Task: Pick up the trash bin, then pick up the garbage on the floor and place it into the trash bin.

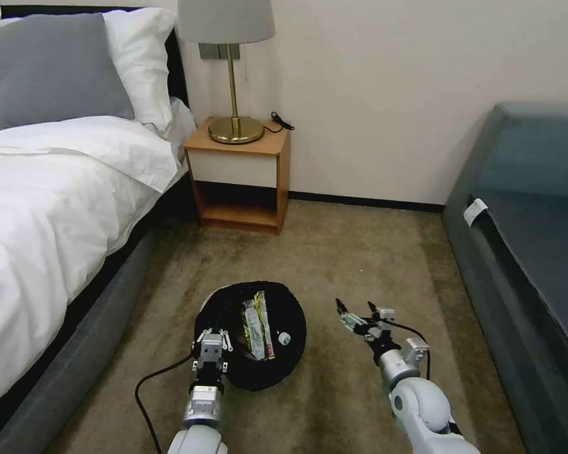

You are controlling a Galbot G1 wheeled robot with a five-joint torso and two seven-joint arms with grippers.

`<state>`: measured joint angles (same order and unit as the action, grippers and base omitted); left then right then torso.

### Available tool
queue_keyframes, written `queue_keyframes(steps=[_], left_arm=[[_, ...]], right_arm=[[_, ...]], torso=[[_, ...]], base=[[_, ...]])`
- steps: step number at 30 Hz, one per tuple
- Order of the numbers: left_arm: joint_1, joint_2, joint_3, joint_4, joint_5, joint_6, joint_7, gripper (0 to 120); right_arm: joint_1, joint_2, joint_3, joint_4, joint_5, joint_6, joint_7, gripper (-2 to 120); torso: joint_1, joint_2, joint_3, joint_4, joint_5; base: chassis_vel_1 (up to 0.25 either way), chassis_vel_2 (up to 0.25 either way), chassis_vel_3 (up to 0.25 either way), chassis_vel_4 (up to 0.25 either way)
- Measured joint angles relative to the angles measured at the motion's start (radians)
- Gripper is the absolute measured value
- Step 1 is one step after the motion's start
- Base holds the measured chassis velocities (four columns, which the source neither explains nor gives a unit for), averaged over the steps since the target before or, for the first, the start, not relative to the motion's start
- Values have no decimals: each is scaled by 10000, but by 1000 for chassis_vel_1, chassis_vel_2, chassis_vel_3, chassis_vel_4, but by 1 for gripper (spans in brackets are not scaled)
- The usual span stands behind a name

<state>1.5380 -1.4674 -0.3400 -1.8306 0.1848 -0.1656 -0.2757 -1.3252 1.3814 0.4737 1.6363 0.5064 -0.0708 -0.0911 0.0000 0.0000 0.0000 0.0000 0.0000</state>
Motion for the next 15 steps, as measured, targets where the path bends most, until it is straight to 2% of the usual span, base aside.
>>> queue_keyframes(steps=[12, 15], left_arm=[[42, 93, -16, -450, -440, -313, -236, 4], [52, 126, -98, -573, -820, -314, -310, 4]], right_arm=[[-336, 221, 355, -486, -163, 518, 72, 100], [-475, 264, 537, -514, -193, 657, 35, 100]], torso=[[0, 0, 0, 0, 0], [-1, 0, 0, 0, 0]], base=[[0, 0, 0, 0], [0, 0, 0, 0]])
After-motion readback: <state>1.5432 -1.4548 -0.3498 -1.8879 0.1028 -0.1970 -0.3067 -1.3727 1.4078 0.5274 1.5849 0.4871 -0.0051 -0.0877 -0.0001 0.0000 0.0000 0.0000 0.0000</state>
